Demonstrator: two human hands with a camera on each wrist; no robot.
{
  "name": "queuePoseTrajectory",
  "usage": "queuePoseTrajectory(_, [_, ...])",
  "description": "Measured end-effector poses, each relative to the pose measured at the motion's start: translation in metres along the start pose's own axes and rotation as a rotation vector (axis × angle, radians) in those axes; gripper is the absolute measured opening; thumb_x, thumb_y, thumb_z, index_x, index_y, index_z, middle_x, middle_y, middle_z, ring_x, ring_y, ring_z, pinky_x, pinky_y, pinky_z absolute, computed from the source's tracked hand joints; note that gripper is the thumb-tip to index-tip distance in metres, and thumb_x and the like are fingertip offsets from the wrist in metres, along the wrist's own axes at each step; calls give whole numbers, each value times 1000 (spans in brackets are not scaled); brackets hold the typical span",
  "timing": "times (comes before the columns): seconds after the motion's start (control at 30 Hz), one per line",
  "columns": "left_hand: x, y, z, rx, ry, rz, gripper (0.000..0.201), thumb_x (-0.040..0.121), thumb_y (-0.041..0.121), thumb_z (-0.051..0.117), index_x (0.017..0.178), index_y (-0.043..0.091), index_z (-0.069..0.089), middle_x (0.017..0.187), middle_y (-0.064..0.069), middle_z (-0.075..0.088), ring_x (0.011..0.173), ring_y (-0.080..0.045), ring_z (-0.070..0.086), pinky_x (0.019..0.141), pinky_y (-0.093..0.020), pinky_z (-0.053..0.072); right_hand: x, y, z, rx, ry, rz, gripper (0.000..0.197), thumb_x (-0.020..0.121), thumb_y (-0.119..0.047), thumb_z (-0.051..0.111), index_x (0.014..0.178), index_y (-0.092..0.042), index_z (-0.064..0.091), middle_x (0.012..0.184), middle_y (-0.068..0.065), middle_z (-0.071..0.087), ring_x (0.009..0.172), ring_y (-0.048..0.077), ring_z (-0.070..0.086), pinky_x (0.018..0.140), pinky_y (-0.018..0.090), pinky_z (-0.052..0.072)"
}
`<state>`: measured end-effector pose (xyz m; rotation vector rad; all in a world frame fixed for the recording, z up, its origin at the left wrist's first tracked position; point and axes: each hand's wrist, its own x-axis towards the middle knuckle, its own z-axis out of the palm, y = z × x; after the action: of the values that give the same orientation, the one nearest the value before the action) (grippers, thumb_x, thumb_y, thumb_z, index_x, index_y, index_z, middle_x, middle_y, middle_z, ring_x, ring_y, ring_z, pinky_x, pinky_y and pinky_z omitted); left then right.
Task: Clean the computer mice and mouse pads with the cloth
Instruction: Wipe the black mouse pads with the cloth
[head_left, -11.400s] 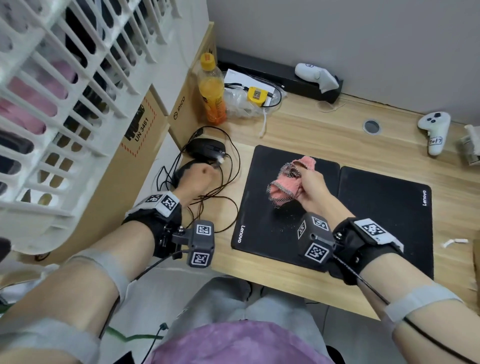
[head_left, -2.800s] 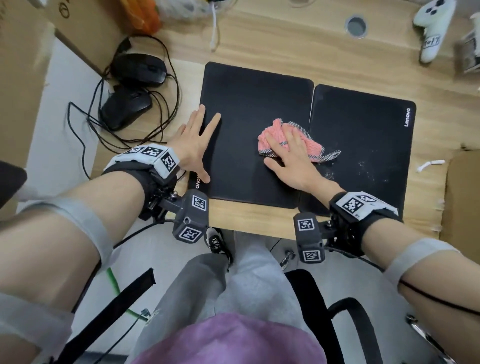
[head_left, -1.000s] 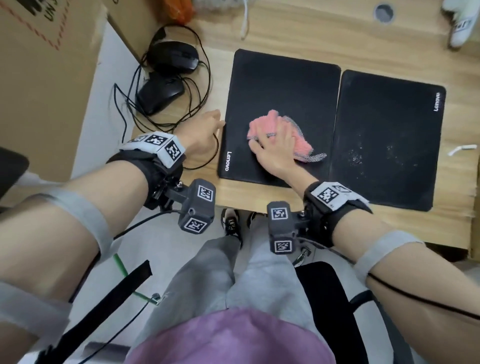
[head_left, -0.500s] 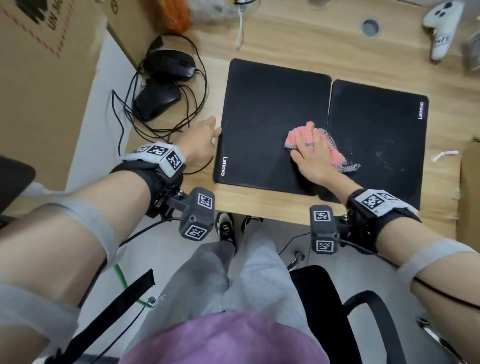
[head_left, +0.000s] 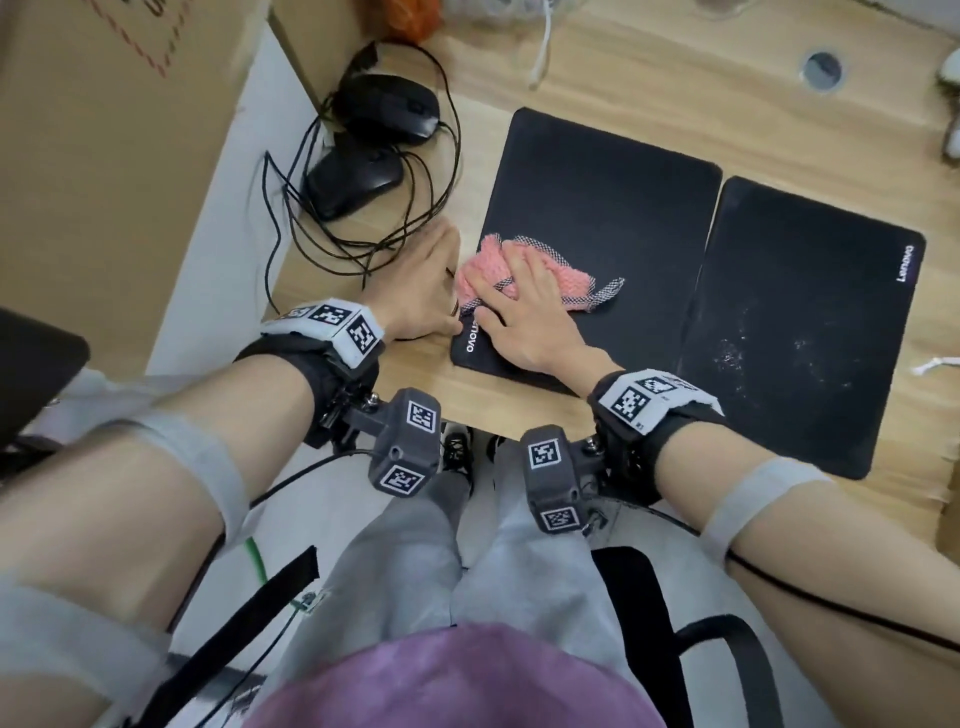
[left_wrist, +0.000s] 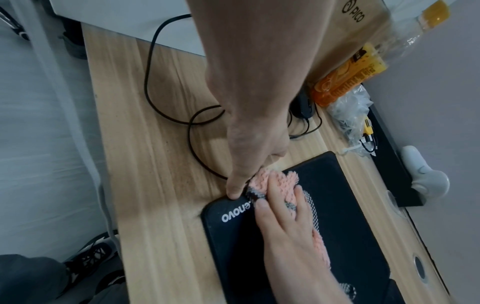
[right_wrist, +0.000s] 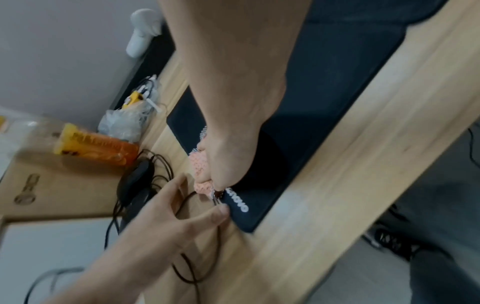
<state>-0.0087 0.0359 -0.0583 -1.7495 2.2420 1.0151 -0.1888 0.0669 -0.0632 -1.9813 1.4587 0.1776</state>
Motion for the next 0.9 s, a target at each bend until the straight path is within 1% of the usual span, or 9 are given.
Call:
queuePoseTrajectory(0.1, [0,0,-3,-43,-10,-73,126,66,34,87,154,6,3,163,-7,-7,150,-18,-1,122,-39,12,23,5,-15,0,-19,1,49,104,-40,30,151,-43,18,164,2,-10,149,26,-15,119,42,-9])
queuePoseTrajectory(0.2, [0,3,-5,-31,-51,-91,124,69,35,85,155,7,0,163,-4,-13,150,-16,-3,122,-38,11,47,21,-36,-14,-78,2,50,104,-40,27,152,-43,13,163,1,-13,149,25,-18,119,42,-11])
queuePoseTrajectory(0.3, [1,6,-7,-93,-3,-104,108,75,33,81,153,8,10,162,-1,-8,149,-18,5,120,-39,19,67,29,-50,-9,-72,24,51,104,-40,27,153,-42,11,163,3,-13,149,26,-17,118,42,-11])
queuePoseTrajectory(0.37, [2,12,-9,-144,26,-117,97,76,28,81,148,6,19,161,-3,-3,148,-21,13,117,-33,23,79,32,-59,-29,-49,34,52,104,-40,28,153,-41,12,163,5,-11,149,28,-15,118,43,-9])
queuePoseTrajectory(0.47, [6,18,-13,-176,26,-132,88,74,22,83,140,9,26,159,-5,-1,144,-26,22,107,-29,29,100,37,-76,-50,-12,54,53,104,-38,28,154,-37,13,163,9,-9,149,31,-13,118,45,-8])
queuePoseTrajectory(0.63, [6,24,-17,-151,17,-178,82,74,20,83,135,10,30,156,-5,6,133,-29,36,88,-26,31,133,44,-100,-42,-7,96,54,103,-38,27,154,-37,10,163,11,-10,149,33,-13,118,46,-7])
queuePoseTrajectory(0.7, [7,27,-18,-138,13,-189,88,72,18,84,140,17,27,153,-4,9,121,-28,44,79,-29,35,135,46,-103,-30,-18,90,54,103,-38,26,154,-36,9,163,11,-11,149,33,-14,118,46,-8])
queuePoseTrajectory(0.77, [9,29,-18,-134,-8,-200,103,72,14,84,149,31,18,154,-3,9,115,-25,47,77,-30,39,129,48,-102,-9,-10,86,54,104,-37,26,155,-35,9,163,11,-11,149,32,-14,118,46,-9])
queuePoseTrajectory(0.9, [11,30,-18,-12,-52,-215,106,74,20,83,152,42,14,154,-5,7,134,-24,36,87,-34,46,102,73,-98,42,20,152,54,104,-36,26,155,-35,8,163,10,-12,149,32,-14,118,46,-7])
